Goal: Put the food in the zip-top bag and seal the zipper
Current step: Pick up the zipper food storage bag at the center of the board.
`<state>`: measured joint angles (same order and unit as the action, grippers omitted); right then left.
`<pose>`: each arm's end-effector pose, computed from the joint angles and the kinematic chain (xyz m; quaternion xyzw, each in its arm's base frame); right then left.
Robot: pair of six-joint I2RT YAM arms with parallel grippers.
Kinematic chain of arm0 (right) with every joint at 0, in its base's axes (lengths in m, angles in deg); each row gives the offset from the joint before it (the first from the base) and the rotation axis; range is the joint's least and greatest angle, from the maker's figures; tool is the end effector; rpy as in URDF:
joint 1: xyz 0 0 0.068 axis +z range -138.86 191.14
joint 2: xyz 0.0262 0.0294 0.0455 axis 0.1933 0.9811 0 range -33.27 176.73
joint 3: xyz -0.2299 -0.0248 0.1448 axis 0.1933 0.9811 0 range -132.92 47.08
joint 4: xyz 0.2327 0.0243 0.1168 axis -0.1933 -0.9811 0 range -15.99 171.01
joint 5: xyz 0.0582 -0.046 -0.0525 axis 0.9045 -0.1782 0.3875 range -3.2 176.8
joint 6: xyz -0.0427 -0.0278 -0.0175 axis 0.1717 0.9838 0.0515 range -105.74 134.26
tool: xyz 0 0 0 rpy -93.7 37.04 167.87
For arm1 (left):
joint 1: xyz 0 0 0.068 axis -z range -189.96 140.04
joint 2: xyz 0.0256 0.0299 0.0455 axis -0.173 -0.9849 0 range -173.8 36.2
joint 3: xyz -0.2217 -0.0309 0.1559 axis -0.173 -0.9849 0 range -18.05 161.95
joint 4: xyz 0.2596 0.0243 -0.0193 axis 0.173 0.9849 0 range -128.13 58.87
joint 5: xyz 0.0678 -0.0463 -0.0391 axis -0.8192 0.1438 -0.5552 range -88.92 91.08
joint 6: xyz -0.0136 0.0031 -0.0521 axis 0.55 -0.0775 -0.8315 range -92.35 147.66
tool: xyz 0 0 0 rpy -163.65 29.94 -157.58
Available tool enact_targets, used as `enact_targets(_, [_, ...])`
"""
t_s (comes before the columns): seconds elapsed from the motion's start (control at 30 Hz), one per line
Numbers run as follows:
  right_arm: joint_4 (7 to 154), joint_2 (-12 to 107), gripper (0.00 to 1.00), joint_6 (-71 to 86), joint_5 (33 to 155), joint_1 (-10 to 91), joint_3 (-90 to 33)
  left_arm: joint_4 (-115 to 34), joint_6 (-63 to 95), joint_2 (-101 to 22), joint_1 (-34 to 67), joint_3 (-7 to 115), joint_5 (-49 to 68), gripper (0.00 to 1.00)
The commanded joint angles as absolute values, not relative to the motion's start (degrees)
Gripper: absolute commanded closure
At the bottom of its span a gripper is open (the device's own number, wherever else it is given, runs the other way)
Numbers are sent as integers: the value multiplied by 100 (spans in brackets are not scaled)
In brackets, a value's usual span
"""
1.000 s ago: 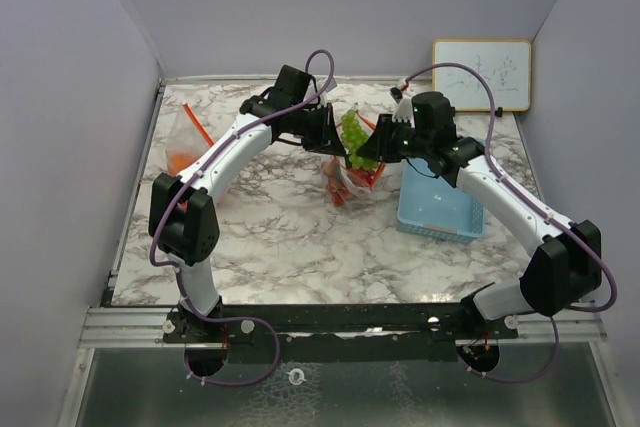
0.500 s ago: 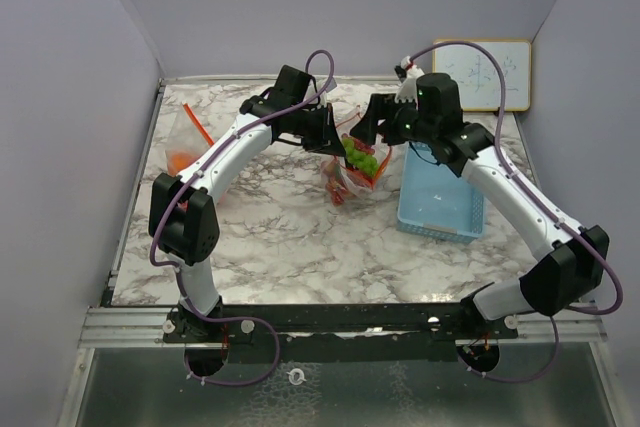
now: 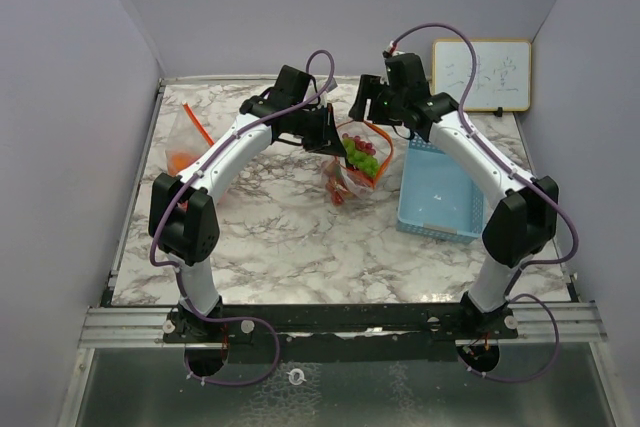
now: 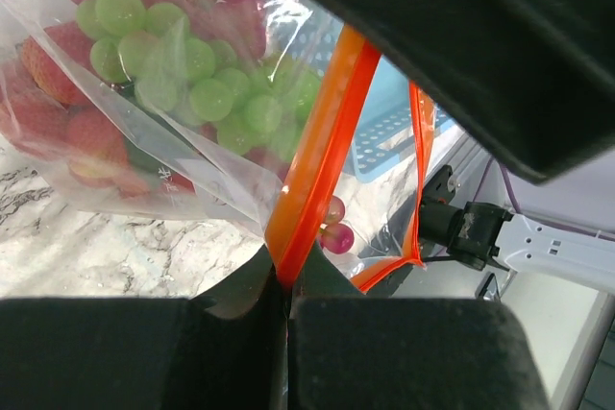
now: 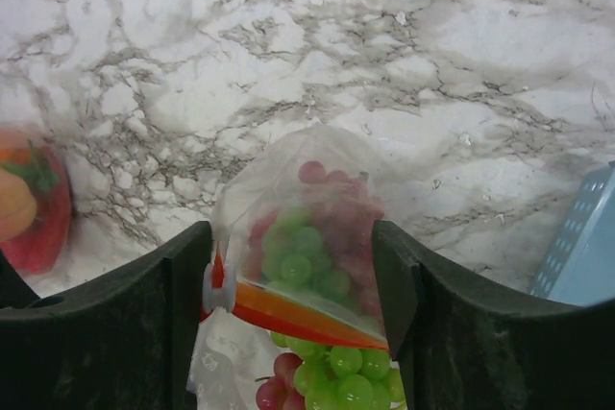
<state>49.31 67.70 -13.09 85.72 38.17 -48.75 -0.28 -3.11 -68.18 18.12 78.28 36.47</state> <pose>0.3631 0.1846 0.3449 0.0068 0.8942 0.1970 0.4018 0.3506 -0.2103 0.3203 0.0934 0.8854 -0.4212 0.1732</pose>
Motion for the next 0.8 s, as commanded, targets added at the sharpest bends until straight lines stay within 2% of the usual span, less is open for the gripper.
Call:
enact_targets(0.0, [4828,6705,40,-1497,8581,3848,-4972,-231,-331,-6801,1790,7911,3817,100])
enact_targets(0.1, [4927,6647,54,-1540,8768,3873,-4899,-289,-393,-6849,1790,7924,3833,100])
enact_targets(0.3, [5033,6477,92,-1380,8919,3882,-4816,-181,-309,-6942,1792,8201,3802,100])
enact_targets(0.43, [5118,6290,97,-1074,8870,3883,-4995,-70,-172,-6887,1790,8420,3818,98])
enact_targets(0.5, [5128,6225,97,-821,8872,3883,-5182,-28,-24,-6726,1792,8486,3831,78])
enact_targets(0.53, [5142,6207,97,-703,8930,3882,-5294,-44,44,-6594,1790,8475,3782,60])
enact_targets(0.57, [5144,6196,98,-576,9026,3875,-5414,-107,77,-6307,1790,8408,3675,46])
enact_targets(0.67, [5208,6182,97,-264,9468,3861,-5706,-493,176,-5435,1782,7929,3158,10])
enact_targets(0.7, [5235,6183,97,-180,9618,3865,-5775,-649,258,-5133,1781,7706,2969,2])
enact_targets(0.77, [5306,6174,97,-11,10072,3842,-5870,-1032,490,-4570,1781,7213,2481,1])
